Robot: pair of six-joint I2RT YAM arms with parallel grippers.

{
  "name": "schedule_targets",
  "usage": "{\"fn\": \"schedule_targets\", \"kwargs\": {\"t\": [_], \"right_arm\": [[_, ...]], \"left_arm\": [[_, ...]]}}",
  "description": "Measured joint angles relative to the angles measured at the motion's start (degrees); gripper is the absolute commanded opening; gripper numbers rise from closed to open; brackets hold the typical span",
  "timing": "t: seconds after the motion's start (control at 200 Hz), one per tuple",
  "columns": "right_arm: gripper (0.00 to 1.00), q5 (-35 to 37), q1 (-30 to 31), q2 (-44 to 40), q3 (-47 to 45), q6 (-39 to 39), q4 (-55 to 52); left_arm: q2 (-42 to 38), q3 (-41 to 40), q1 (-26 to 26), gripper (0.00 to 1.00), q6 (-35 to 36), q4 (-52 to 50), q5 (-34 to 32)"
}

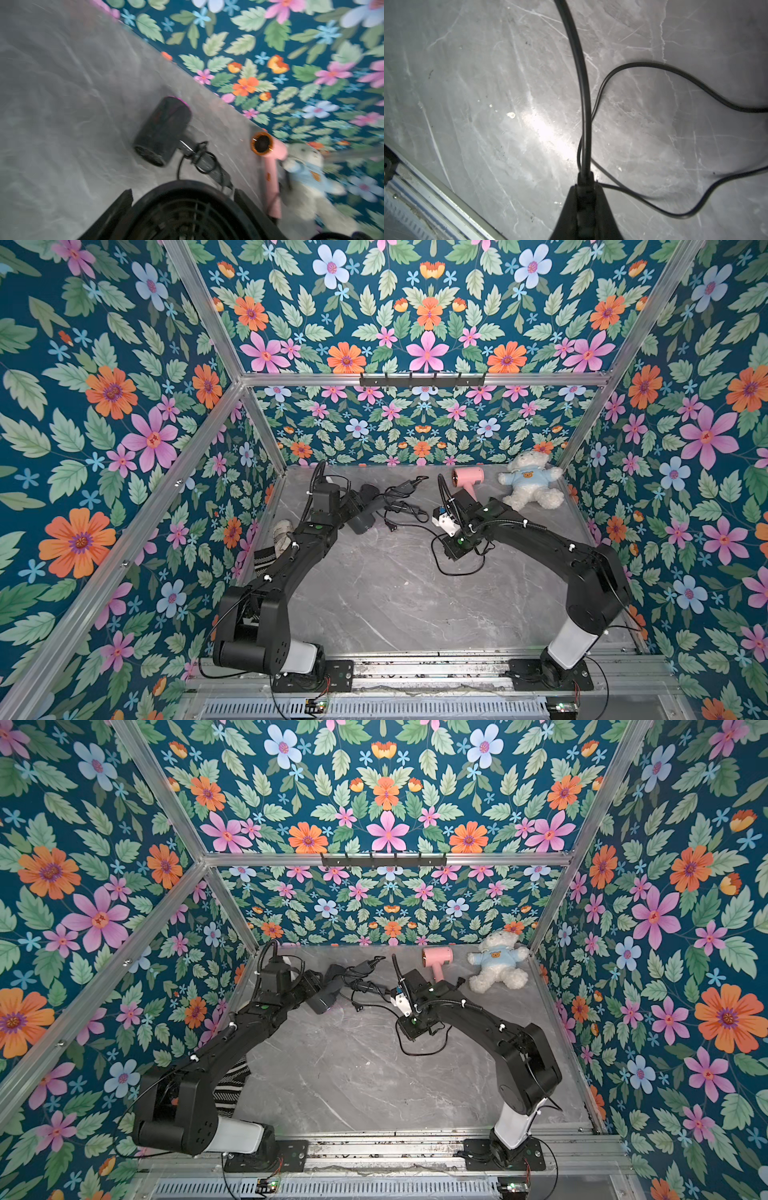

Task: Wrap the cord around the hair dryer
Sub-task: Wrap the power cord around the hair dryer.

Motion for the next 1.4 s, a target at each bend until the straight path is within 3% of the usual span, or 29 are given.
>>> {"fn": "schedule_targets", "kwargs": {"t": [0.17,0.375,0.51,0.65,0.895,1.025,1.24,1.405], "right_arm": [[0.00,3.80,6.08,-4.68,4.55,0.33,-6.40],[0.00,6.23,11.58,-5.20,14.51,-0.15,-12.87],[0.00,6.62,12.24,-4.85,22.29,-1.20,-14.25],[0.00,7.17,12.04,-3.04,30.29,-3.04,-14.05],[0.00,7.13,5.70,8.66,47.08,-5.40,-13.51],[0.00,7.17,1.73,12.28,50.64,-5.18,-12.59],[0.00,5.42,-6.05,16.83,52.19,-3.56,-10.91],[0.00,1.92,-11.06,20.50,51.93,-2.69,-10.93]], "left_arm": [[3.87,1.66,-1.75,0.00,4.63,-4.42,-15.52],[6.95,3.56,-6.51,0.00,9.99,-6.27,-28.94],[9.40,5.29,-9.81,0.00,13.38,-6.40,-34.75],[10.60,5.49,-11.52,0.00,16.20,-6.38,-36.24],[9.38,3.17,-14.60,0.00,25.11,-5.77,-29.99],[5.95,1.14,-15.21,0.00,29.86,-5.84,-23.76],[-1.68,-1.44,-15.30,0.00,37.11,-8.02,-6.21],[-8.04,-3.85,-15.23,0.00,38.62,-8.37,9.97]]}}
